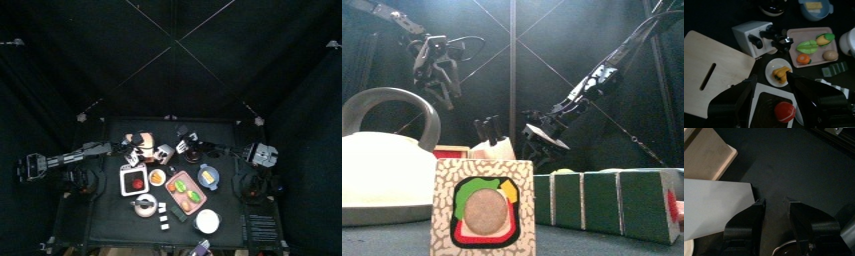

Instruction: Grab cleaver

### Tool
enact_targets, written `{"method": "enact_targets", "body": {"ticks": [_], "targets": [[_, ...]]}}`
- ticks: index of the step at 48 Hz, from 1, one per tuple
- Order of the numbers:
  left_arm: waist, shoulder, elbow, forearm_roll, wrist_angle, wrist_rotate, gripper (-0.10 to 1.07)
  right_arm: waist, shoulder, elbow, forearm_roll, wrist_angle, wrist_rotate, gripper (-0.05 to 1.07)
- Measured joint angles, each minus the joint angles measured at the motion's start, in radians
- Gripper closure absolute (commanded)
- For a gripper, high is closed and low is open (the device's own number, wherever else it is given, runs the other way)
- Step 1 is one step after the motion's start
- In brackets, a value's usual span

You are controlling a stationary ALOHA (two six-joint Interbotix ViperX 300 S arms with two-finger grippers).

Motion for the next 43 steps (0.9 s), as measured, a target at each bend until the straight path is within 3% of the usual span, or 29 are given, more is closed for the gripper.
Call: {"method": "enact_targets", "body": {"ticks": [9, 22, 32, 43], "targets": [[-0.067, 0.000, 0.021, 0.224, -0.071, -0.264, 0.10, 0.000, -0.002, -0.002, 0.011, -0.029, -0.002, 0.27], [-0.100, 0.014, 0.075, 0.443, -0.216, -0.518, 0.10, 0.000, 0.015, -0.002, 0.015, -0.051, -0.002, 0.27], [-0.097, 0.081, 0.074, 0.535, -0.227, -0.589, 0.10, 0.000, 0.026, -0.011, 0.014, -0.054, -0.002, 0.27], [-0.075, 0.123, 0.064, 0.552, -0.239, -0.595, 0.10, 0.000, 0.025, -0.011, 0.015, -0.054, 0.000, 0.27]]}}
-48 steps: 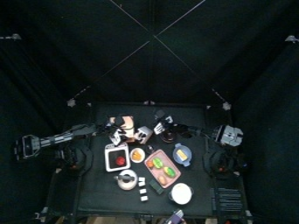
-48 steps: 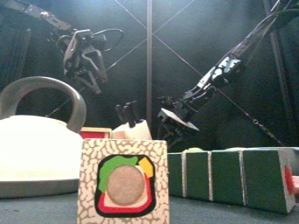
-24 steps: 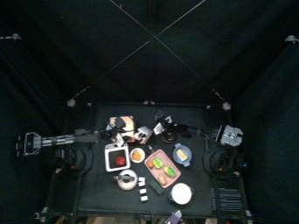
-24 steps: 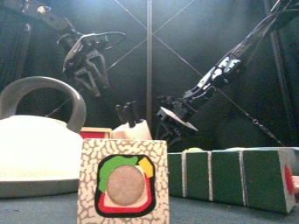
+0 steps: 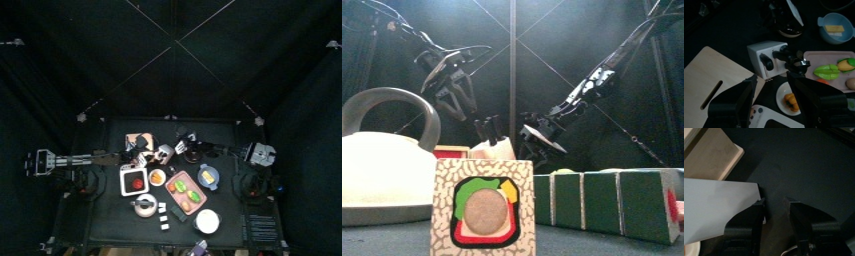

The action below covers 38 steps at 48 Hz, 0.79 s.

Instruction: Grab cleaver

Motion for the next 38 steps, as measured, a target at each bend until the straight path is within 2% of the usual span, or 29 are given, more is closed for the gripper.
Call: {"method": "enact_targets", "body": {"ticks": [27, 38], "targets": [[0.043, 0.106, -0.052, -0.002, -0.029, 0.000, 0.11, 0.002, 0.026, -0.008, 0.000, 0.000, -0.002, 0.27], [0.044, 0.120, -0.055, -0.002, -0.029, 0.000, 0.21, 0.002, 0.028, -0.008, 0.000, 0.000, 0.000, 0.27]]}}
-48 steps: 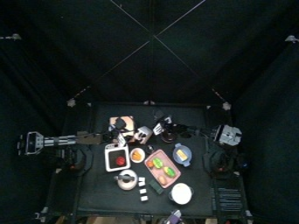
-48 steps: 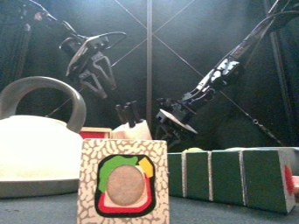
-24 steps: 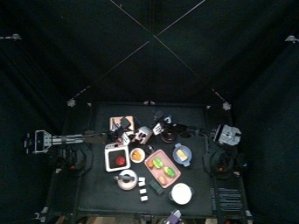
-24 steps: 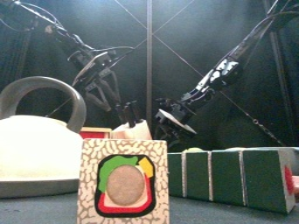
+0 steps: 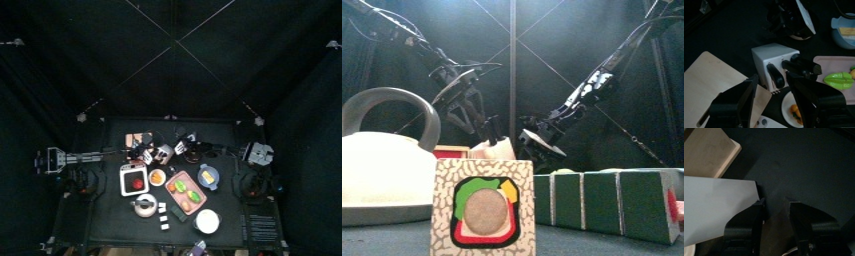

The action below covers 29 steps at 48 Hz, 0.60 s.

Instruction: Grab cleaver

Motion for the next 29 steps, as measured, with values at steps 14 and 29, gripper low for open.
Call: {"method": "enact_targets", "body": {"ticks": [14, 29], "targets": [[0.000, 0.000, 0.000, -0.002, 0.000, 0.003, 0.40, 0.002, 0.002, 0.000, 0.000, 0.000, -0.002, 0.27], [-0.003, -0.002, 0.000, -0.005, 0.000, 0.003, 0.42, 0.002, 0.000, 0.000, 0.000, 0.000, -0.002, 0.27]]}}
